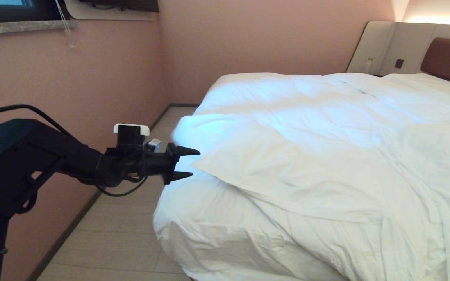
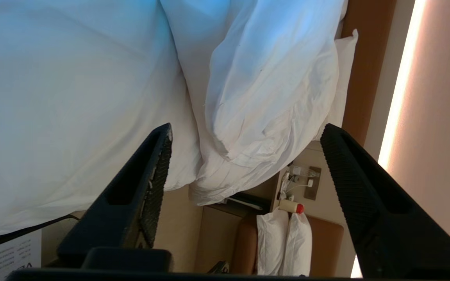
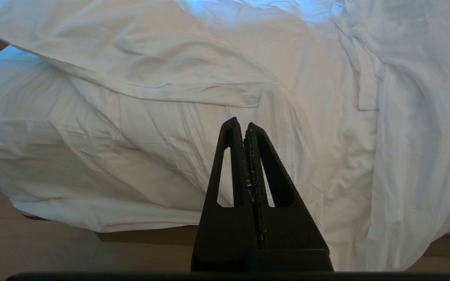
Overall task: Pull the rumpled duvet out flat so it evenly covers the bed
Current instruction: Hold the folded corner of the quilt
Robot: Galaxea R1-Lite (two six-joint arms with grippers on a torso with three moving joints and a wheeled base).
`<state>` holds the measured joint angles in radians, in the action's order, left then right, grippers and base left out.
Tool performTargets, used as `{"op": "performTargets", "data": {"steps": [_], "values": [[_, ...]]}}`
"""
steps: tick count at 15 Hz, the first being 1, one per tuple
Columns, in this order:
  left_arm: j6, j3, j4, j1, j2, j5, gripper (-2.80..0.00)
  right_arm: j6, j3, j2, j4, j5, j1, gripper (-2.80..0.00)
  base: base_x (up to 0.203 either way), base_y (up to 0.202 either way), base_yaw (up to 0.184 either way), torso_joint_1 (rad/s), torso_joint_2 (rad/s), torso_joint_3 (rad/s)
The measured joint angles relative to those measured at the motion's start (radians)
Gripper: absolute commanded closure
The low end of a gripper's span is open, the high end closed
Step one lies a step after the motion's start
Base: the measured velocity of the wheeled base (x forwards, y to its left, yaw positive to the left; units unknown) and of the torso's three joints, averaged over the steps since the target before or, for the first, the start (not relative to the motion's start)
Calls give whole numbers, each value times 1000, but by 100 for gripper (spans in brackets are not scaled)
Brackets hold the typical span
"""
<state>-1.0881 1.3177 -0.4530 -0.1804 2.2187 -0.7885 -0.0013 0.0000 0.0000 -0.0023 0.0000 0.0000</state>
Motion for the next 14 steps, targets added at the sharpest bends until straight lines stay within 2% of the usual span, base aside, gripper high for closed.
{"op": "performTargets", "data": {"steps": [5, 11, 14], "values": [[-9, 102, 96, -42, 29, 55, -280, 0, 0, 0, -1, 0, 0, 0, 0, 0, 0, 0, 0, 0], [-119, 261, 134, -109, 91, 63, -280, 0, 0, 0, 0, 0, 0, 0, 0, 0, 0, 0, 0, 0], [-142, 315, 137, -120, 126, 62, -280, 0, 0, 0, 0, 0, 0, 0, 0, 0, 0, 0, 0, 0]]}}
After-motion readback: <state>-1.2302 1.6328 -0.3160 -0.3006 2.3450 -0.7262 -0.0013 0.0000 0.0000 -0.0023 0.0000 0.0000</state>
